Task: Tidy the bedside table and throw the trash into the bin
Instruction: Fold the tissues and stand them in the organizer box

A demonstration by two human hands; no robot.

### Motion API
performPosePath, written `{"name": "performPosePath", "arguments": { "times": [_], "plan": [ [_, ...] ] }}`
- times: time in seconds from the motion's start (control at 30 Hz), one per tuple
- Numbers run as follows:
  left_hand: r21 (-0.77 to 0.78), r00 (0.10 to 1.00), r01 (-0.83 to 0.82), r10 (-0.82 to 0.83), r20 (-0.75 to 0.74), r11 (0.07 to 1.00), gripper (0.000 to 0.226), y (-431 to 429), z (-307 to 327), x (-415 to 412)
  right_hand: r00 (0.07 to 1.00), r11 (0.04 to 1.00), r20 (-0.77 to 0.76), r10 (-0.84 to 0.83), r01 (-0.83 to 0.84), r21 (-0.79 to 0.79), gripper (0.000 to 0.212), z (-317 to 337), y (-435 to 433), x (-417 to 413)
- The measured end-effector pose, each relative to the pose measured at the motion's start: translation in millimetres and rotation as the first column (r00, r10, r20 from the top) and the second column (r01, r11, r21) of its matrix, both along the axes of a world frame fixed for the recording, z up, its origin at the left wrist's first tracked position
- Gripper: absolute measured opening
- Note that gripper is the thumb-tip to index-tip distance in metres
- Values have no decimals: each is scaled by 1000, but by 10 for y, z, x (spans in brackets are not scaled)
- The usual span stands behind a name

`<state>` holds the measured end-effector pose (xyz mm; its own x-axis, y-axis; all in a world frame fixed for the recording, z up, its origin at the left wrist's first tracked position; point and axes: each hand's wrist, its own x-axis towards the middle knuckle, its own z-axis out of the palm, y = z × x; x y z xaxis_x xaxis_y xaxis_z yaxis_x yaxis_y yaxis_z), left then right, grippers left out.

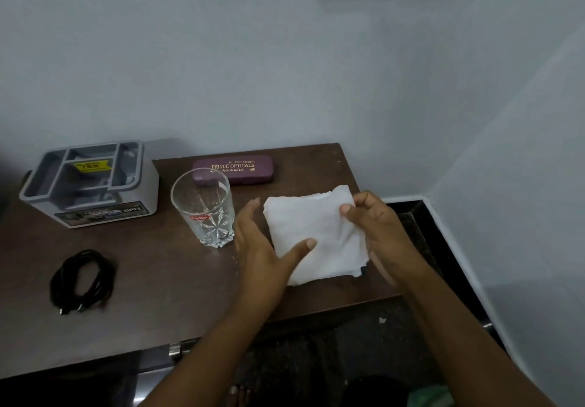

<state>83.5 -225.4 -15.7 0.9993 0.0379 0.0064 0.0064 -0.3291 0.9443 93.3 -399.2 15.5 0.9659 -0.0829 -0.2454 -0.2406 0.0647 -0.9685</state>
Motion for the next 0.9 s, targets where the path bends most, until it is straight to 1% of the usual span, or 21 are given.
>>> {"name": "performPosePath", "arguments": {
  "times": [0.03,0.07,0.1,0.13,0.17,0.2,0.23,0.27,0.33,0.43,0.53,0.6,0.67,0.73,0.83,0.9],
  "plan": [
    [-148,994,17,-33,-104,989,109,15,39,80,999,996,-27,25,-22,83,6,18,-25,7],
    [-298,978,41,-100,-185,954,107,38,66,144,998,989,-58,34,-25,144,14,25,-43,12],
    [-416,954,62,-176,-242,907,94,65,77,186,995,984,-94,31,-14,175,22,19,-57,15],
    [-486,928,79,-242,-283,870,72,83,95,200,991,984,-131,11,12,179,25,-2,-75,17],
    [-507,902,86,-283,-325,857,49,92,102,189,985,985,-171,-12,41,169,26,-28,-88,19],
    [-498,883,76,-290,-369,864,32,98,91,162,977,986,-211,-25,59,156,27,-60,-106,13],
    [-482,871,50,-274,-407,875,23,103,64,130,968,989,-250,-21,57,138,29,-94,-127,5],
    [-473,867,15,-247,-433,881,21,113,17,101,959,994,-284,-7,38,104,32,-124,-148,-12],
    [-474,859,-48,-206,-469,879,24,143,-61,42,946,1000,-325,6,-2,14,32,-160,-162,-66],
    [-491,833,-74,-217,-509,868,28,182,-128,-42,939,998,-342,-26,2,-71,25,-210,-137,-170],
    [-449,850,-75,-178,-496,891,35,153,-151,-100,940,988,-338,-53,1,-153,30,-262,-79,-260],
    [-404,864,-98,-123,-487,909,39,126,-167,-117,944,979,-321,-70,4,-204,29,-272,-40,-300],
    [-382,871,-120,-88,-484,917,40,119,-191,-126,948,977,-310,-73,5,-213,29,-268,-22,-331],
    [-371,877,-133,-66,-477,919,38,119,-206,-136,948,981,-312,-63,2,-192,38,-263,-17,-351],
    [-369,889,-135,-52,-454,919,30,118,-216,-158,948,991,-315,-44,0,-136,47,-259,-18,-365],
    [-386,896,-149,-41,-442,910,24,115,-195,-172,955,996,-294,-23,-4,-92,48,-254,-21,-363]
  ]
}}
